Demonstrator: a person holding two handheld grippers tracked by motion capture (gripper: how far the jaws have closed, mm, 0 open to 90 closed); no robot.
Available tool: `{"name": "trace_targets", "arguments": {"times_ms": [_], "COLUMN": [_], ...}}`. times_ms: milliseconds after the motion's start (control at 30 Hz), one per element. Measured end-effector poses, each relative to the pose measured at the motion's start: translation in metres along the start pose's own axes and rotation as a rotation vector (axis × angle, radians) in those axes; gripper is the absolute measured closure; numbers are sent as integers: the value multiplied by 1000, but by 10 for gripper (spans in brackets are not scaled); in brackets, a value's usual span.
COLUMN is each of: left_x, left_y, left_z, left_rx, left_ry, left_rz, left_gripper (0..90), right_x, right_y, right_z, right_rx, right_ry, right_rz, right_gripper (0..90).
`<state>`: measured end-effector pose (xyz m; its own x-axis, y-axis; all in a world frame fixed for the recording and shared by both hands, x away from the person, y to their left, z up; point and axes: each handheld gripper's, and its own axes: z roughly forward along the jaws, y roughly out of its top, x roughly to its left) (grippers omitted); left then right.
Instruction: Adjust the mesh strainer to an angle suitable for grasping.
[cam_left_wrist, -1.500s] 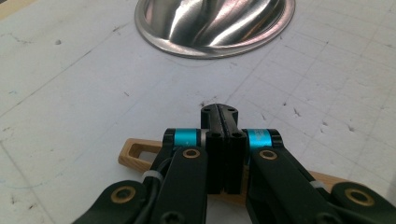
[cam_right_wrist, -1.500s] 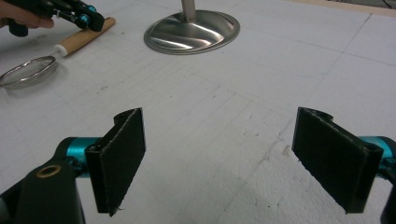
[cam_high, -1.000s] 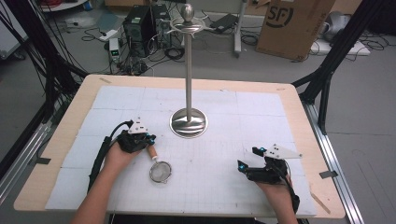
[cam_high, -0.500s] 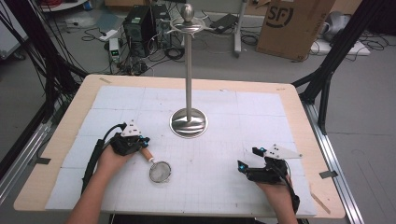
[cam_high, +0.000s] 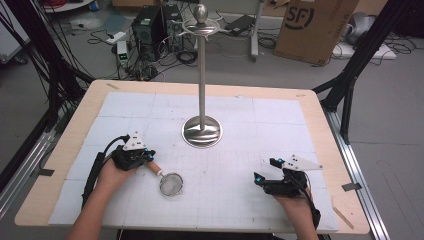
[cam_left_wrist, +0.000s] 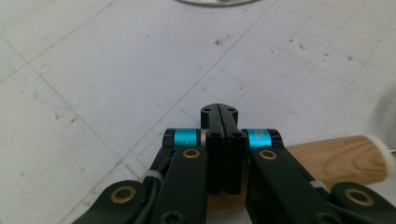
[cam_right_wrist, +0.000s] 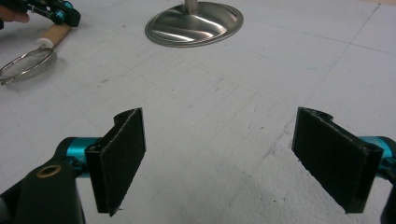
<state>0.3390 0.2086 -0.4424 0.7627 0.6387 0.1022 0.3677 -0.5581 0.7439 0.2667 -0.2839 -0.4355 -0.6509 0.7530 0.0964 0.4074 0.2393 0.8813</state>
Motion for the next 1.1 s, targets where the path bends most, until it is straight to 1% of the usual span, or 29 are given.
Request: {"name": "trace_targets", "arguments": {"times_ms": [100,233,300,467,500,633,733,967,1000,1100], "left_x": [2,2,3,3,3,2,0,-5,-7,-10], "left_y": [-2,-4,-6,-11,-12,-16,-20,-28,-30,-33], "left_z": [0,-4,-5,-10,-11,-15,-19,-28,-29,-32], "left_rx": [0,-7,-4,-15,-12,-18,-38,-50,-58,-65], "left_ry": [-1,-5,-5,-8,-10,-11,-18,-26,-27,-37], "left_rz": [-14,-10,-16,-30,-25,-29,-45,-41,-47,-47], "left_gripper": [897,897,896,897,897,897,897,897,897,897], "right_x": [0,0,0,0,0,0,0,1,0,1], "right_y": [0,0,0,0,0,0,0,-1,-1,-1], "right_z": [0,0,0,0,0,-1,0,1,1,1], "right_rx": [0,1,5,2,0,0,6,12,12,13], "right_ry": [1,1,-1,3,3,0,2,2,2,4], "right_rz": [4,8,9,4,4,7,2,7,6,6], "right_gripper": [164,164,164,164,164,164,164,164,164,164]}}
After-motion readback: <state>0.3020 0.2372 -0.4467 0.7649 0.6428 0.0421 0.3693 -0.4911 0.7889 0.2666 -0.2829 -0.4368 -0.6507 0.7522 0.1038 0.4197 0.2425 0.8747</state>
